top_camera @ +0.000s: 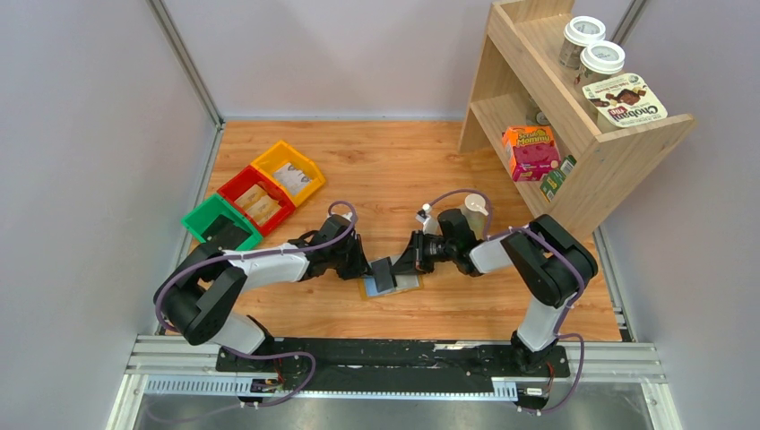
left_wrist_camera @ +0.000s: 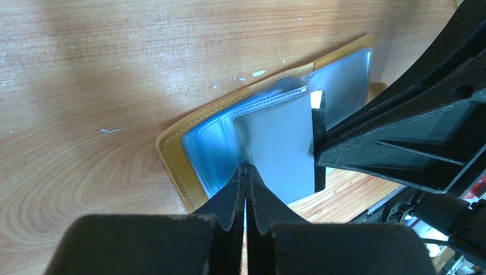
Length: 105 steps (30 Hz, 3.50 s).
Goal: Take the credit cards out of the card holder
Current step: Remove the credit card from the card holder, then place the credit card in the storage box.
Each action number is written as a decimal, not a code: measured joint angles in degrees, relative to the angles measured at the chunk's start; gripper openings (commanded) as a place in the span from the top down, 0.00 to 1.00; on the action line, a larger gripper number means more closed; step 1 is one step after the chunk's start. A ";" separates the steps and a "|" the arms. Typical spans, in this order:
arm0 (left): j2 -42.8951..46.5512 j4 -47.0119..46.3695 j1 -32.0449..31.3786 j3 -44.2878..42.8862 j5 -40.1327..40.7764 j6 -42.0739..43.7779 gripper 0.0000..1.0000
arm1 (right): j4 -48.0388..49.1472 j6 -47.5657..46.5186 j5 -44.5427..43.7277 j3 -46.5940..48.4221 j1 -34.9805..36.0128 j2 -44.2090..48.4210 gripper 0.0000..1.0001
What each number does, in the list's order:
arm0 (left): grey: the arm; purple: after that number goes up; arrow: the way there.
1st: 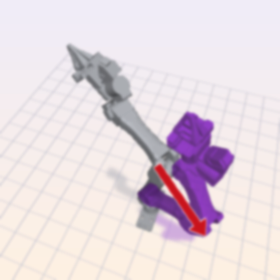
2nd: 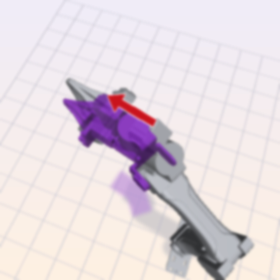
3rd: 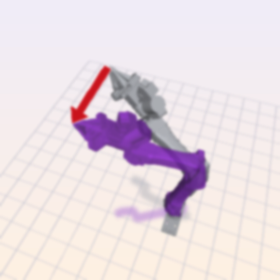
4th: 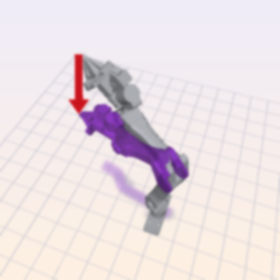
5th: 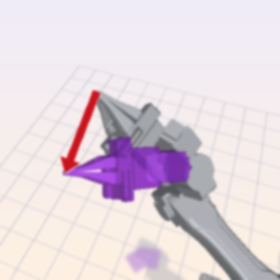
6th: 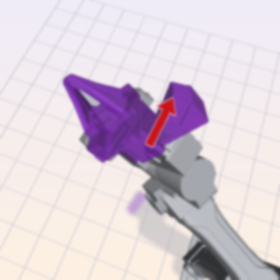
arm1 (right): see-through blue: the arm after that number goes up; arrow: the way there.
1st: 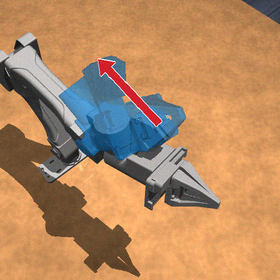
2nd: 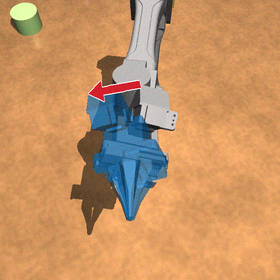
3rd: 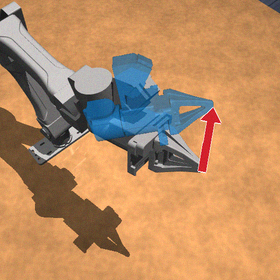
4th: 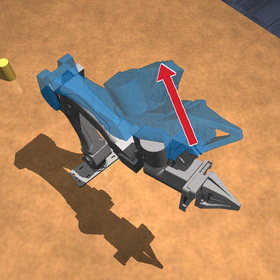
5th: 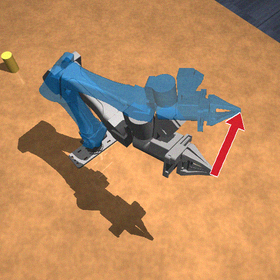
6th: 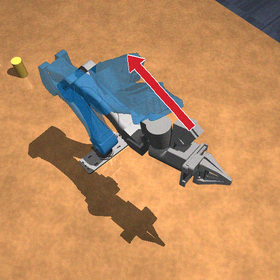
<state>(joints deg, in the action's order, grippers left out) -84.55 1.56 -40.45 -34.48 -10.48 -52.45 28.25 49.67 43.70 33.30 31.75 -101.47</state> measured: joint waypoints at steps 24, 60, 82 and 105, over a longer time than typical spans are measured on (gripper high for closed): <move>-0.07 0.11 0.00 -0.09 0.00 0.02 1.00 | -4.37 -2.34 -0.90 0.15 -0.79 1.42 0.81; 18.73 18.51 1.14 -11.39 7.17 3.30 0.12 | -40.41 -35.06 -30.69 8.50 11.23 41.07 1.00; 33.31 26.49 1.64 -13.44 2.32 -9.40 0.25 | -14.91 -81.53 -92.08 9.11 53.13 30.32 1.00; 38.32 10.56 2.58 0.13 12.59 2.69 1.00 | -18.05 -74.27 -89.94 9.29 47.93 26.71 0.04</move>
<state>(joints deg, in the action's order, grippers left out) -46.24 12.12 -37.87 -34.35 2.11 -49.76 10.20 -24.60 -46.24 42.59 79.68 -74.76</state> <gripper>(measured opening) 0.007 0.808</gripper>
